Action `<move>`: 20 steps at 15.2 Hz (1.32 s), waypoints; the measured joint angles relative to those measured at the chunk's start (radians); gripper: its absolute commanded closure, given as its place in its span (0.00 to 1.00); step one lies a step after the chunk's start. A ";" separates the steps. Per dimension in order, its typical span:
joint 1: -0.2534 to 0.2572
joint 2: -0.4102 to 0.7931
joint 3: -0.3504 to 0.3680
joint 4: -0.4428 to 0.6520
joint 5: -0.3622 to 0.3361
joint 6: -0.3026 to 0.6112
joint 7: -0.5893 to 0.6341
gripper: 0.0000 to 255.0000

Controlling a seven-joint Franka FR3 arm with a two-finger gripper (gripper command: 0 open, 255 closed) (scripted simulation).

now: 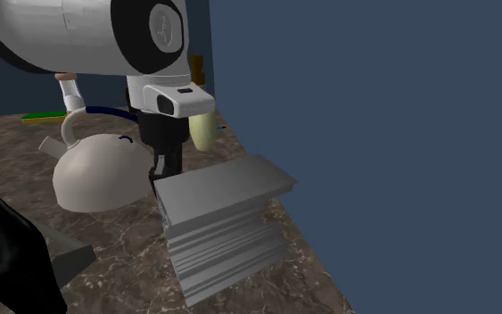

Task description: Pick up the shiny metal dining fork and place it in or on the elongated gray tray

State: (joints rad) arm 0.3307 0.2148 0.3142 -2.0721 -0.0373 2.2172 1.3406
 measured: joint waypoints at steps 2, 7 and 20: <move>-0.001 -0.010 0.001 0.011 0.004 -0.021 -0.003 1.00; -0.004 -0.046 0.004 0.042 0.018 -0.085 -0.010 1.00; 0.018 -0.154 0.034 0.037 0.058 -0.181 0.022 1.00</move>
State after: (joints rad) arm 0.3485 0.0611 0.3479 -2.0347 0.0209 2.0360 1.3624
